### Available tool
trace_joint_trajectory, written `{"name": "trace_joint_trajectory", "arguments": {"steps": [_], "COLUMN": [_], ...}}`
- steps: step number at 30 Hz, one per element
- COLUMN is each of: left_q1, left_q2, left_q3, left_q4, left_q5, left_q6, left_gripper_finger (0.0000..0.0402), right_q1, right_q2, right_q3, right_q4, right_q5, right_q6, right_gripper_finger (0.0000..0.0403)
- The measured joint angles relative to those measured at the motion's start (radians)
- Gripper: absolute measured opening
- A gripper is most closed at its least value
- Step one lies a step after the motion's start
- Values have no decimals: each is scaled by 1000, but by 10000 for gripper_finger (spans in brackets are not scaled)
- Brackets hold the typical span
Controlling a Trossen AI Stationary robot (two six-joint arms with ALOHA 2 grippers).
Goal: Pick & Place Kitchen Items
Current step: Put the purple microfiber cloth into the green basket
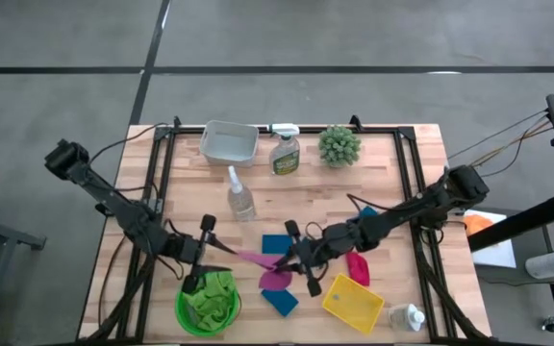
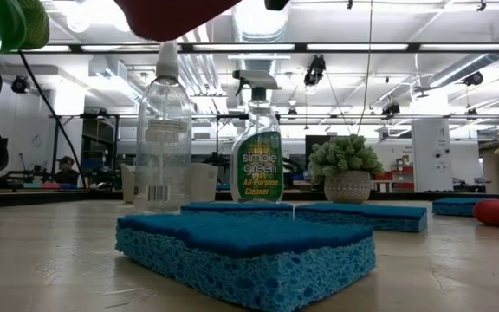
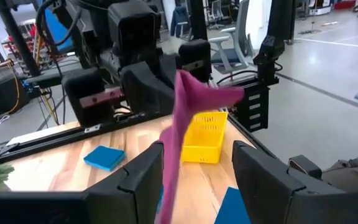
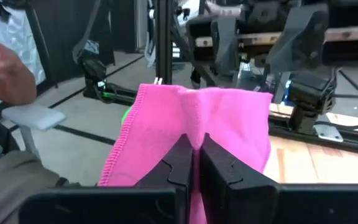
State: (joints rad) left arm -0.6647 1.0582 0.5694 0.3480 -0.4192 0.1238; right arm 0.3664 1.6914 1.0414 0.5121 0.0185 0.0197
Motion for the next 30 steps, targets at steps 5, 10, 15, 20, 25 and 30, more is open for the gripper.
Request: {"name": "trace_joint_trajectory", "arguments": {"steps": [5, 10, 15, 20, 25, 30], "left_q1": [7, 18, 21, 21, 26, 33], "left_q2": [78, 154, 188, 187, 193, 197], "left_q3": [54, 108, 149, 152, 150, 150], "left_q4": [3, -3, -22, -52, -96, -119], "left_q5": [0, 0, 0, -2, -16, -30], "left_q6": [0, 0, -14, -40, -58, -92], "left_gripper_finger": [192, 192, 192, 192, 191, 191], "right_q1": [-1, -3, -3, -3, -2, -2], "right_q2": [46, 97, 158, 201, 212, 208], "right_q3": [80, 196, 305, 374, 396, 397], "right_q4": [-75, -196, -354, -425, -436, -448], "right_q5": [26, 87, 182, 207, 218, 224], "right_q6": [1, -1, -1, -2, -9, -9], "right_gripper_finger": [18, 18, 18, 18, 18, 18]}}
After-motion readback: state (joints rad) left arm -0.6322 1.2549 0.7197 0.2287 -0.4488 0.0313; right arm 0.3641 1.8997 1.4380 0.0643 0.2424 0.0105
